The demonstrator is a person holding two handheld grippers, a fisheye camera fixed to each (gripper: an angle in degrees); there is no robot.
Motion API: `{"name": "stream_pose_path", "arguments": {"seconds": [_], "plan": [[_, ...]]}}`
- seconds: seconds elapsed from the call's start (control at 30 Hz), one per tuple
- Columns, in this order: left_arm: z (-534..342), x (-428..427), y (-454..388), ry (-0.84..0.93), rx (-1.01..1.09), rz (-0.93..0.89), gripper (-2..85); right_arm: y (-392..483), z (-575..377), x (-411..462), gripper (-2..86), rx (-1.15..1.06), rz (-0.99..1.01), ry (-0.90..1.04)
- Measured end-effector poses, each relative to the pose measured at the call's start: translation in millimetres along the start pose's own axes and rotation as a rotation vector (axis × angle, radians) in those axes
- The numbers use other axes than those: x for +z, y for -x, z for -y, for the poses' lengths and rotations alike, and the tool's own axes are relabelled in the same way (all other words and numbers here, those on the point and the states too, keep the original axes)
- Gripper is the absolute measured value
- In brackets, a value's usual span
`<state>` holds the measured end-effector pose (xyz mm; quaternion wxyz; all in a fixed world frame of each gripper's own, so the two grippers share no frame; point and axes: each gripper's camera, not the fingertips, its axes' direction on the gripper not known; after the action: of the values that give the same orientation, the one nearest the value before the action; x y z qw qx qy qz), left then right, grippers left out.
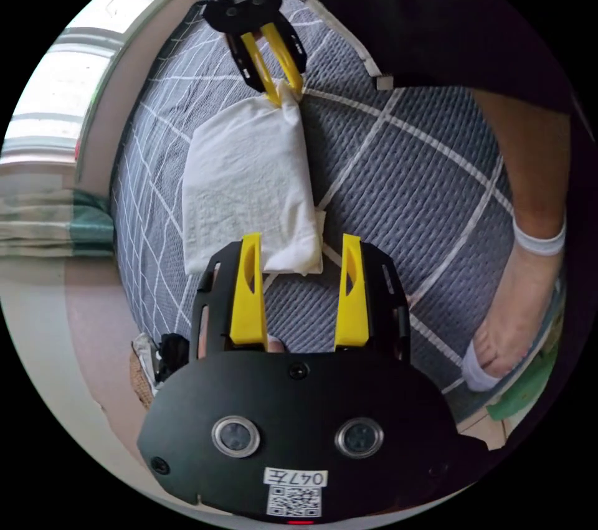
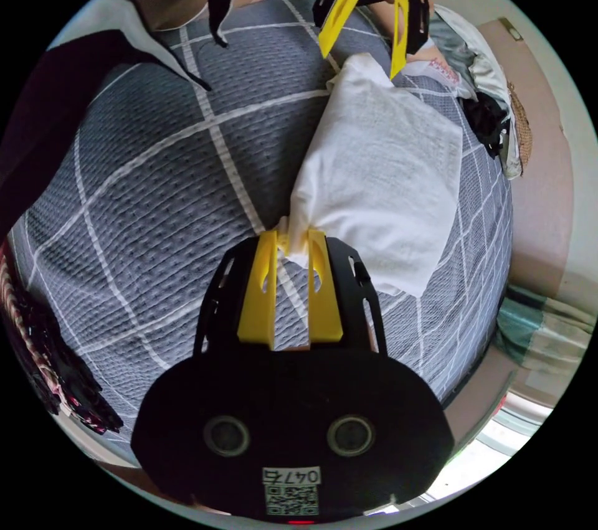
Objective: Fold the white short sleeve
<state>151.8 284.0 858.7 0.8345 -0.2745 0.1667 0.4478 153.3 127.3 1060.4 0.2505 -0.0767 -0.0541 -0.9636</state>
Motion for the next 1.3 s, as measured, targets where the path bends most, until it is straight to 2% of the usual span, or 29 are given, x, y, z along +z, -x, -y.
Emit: {"name": "stream_pose_path", "arguments": {"seconds": [0.17, 0.43, 0.53, 0.73, 0.87, 1.0, 1.2, 1.3], "plan": [[4, 17, -16, -0.02, 0.018, 0.07, 8.7, -6, -16, -1, 2.9, 0.048, 0.044, -0.011], [8, 28, -10, -0.038, 0.012, -0.008, 11.2, -8, -53, 4, 4.4, 0.082, 0.128, -0.028], [12, 34, -10, -0.034, 0.033, 0.015, 11.2, 1, -68, 8, 3.5, 0.061, 0.077, -0.023], [18, 44, -6, -0.043, 0.093, 0.072, 3.9, -3, -111, 16, 1.1, 0.127, 0.106, -0.035], [16, 42, 45, -0.072, -0.055, -0.096, 1.5, -26, -157, 10, 0.9, 0.241, 0.227, -0.091], [3, 32, 111, -0.145, -0.24, -0.22, 0.7, -43, -201, -5, 0.9, 0.317, 0.246, -0.134], [-4, -3, 217, -0.29, -0.471, -0.204, 0.2, -70, -299, -54, 0.8, 0.533, 0.131, -0.233], [23, -28, 265, -0.374, -0.463, -0.201, 0.1, -65, -365, -89, 0.8, 0.628, 0.059, -0.241]]}}
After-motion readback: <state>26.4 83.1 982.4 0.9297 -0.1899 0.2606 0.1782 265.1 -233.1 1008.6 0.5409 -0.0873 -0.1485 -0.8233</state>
